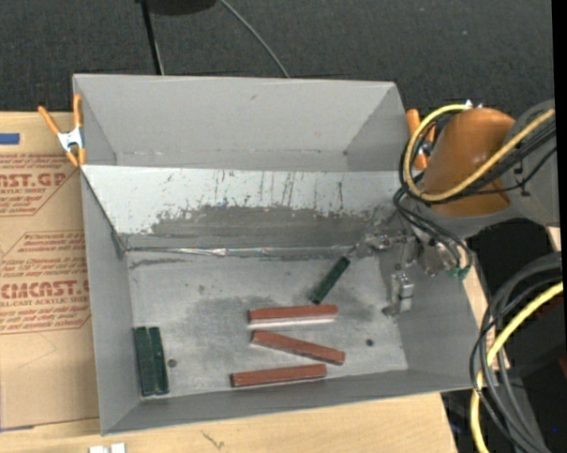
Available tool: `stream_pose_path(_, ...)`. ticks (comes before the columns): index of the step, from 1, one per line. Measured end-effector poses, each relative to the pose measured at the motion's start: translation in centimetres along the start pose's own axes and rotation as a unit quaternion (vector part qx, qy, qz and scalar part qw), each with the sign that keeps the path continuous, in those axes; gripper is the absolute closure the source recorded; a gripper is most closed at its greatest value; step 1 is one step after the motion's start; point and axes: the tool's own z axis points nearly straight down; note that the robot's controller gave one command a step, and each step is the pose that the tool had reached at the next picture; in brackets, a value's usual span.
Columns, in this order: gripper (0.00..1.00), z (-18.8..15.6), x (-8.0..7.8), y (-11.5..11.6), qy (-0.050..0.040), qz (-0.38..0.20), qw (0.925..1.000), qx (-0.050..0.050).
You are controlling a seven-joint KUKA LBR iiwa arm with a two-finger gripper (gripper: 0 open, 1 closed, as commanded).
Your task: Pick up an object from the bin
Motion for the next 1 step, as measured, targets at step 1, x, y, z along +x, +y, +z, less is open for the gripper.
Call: stream_pose_path(1, 1.00, 3.25, -1.72, 5.41, -0.0013, -0.140, 0.9902, 0.000)
